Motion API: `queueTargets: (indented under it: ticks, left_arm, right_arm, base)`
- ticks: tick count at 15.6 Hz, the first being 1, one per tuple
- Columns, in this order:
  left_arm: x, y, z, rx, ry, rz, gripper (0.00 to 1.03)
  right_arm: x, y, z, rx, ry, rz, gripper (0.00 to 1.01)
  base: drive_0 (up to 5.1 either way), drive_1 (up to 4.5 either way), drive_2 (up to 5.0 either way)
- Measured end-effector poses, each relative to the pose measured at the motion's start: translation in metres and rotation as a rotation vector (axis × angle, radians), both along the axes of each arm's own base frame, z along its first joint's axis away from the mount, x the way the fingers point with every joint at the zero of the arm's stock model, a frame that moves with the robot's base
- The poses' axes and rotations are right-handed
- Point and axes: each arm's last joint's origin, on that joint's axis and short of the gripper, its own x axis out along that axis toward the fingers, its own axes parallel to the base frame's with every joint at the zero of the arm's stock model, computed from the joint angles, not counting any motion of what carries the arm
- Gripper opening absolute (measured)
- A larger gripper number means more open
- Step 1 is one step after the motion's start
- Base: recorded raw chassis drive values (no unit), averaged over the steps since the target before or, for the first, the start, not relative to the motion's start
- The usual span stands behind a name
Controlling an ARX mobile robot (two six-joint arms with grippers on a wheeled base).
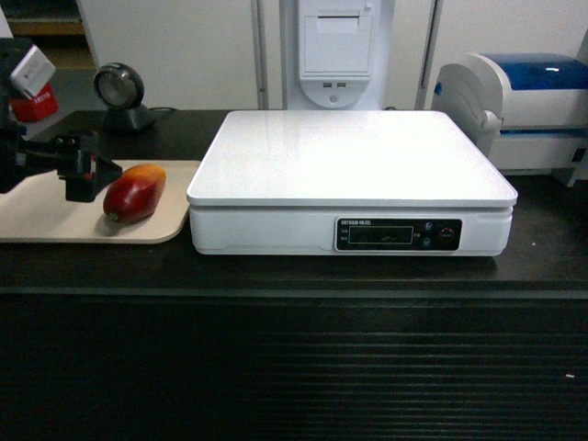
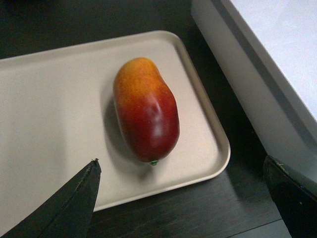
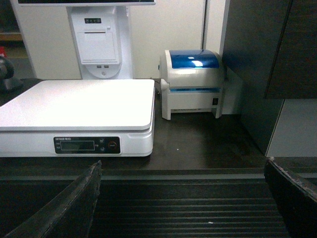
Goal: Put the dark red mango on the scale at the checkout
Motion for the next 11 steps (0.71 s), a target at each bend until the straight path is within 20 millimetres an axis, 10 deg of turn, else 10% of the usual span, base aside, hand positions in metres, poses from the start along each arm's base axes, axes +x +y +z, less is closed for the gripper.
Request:
queueTargets:
  ticks: [11]
  left_arm:
    - [0.072,0.0,-0.013,0.034,0.126,-0.044,0.98]
  right_arm:
    - [0.0,0.0,0.0,0.0,0.0,0.0,0.98]
  base:
    - [0.0,0.0,0.0]
